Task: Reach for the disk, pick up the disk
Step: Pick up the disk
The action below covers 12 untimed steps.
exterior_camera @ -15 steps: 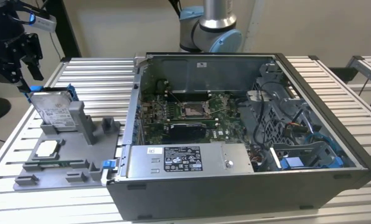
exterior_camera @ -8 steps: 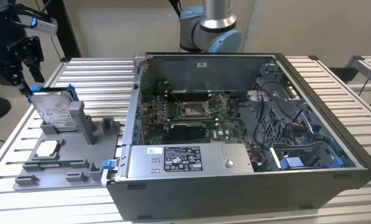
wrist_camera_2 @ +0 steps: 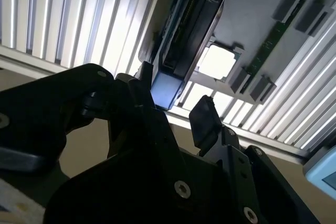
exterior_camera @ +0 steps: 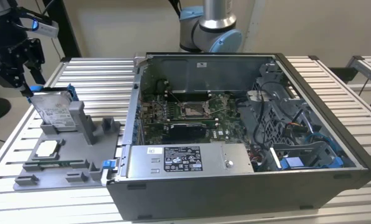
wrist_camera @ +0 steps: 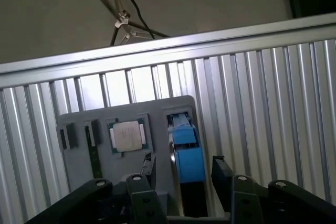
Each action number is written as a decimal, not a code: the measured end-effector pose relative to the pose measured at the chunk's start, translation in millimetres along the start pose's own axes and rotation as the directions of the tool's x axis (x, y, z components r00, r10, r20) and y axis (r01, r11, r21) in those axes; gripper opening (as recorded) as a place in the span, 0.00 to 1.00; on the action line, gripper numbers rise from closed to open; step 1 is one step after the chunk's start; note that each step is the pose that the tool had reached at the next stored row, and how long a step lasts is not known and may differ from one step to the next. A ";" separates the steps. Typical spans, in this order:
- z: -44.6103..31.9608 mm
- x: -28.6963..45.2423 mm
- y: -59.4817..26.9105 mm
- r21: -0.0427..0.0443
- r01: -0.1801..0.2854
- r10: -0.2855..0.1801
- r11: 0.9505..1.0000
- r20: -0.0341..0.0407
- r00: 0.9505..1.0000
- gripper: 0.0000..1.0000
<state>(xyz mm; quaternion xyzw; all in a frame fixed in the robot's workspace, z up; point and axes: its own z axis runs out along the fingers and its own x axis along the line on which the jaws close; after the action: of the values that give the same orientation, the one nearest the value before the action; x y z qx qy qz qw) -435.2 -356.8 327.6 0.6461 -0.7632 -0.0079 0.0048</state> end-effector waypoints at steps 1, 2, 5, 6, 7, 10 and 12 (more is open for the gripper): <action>0.7 0.0 0.0 0.000 0.000 0.000 1.000 0.000 1.000 1.00; 1.5 0.0 0.0 0.000 0.000 0.000 1.000 0.000 1.000 1.00; 3.6 0.0 -0.1 0.000 0.001 -0.001 1.000 0.000 1.000 1.00; 4.2 0.0 -0.1 0.000 0.001 -0.001 1.000 0.000 1.000 1.00; 4.8 0.0 -0.1 0.000 0.001 -0.001 1.000 0.000 1.000 1.00; 6.5 0.0 -0.2 0.000 0.002 -0.002 1.000 0.000 1.000 1.00; 7.7 0.0 -0.2 0.000 0.002 -0.002 1.000 0.000 1.000 1.00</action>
<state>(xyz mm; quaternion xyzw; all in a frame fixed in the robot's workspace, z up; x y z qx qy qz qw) -435.2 -356.8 319.9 0.6469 -0.7625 -0.0079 0.0048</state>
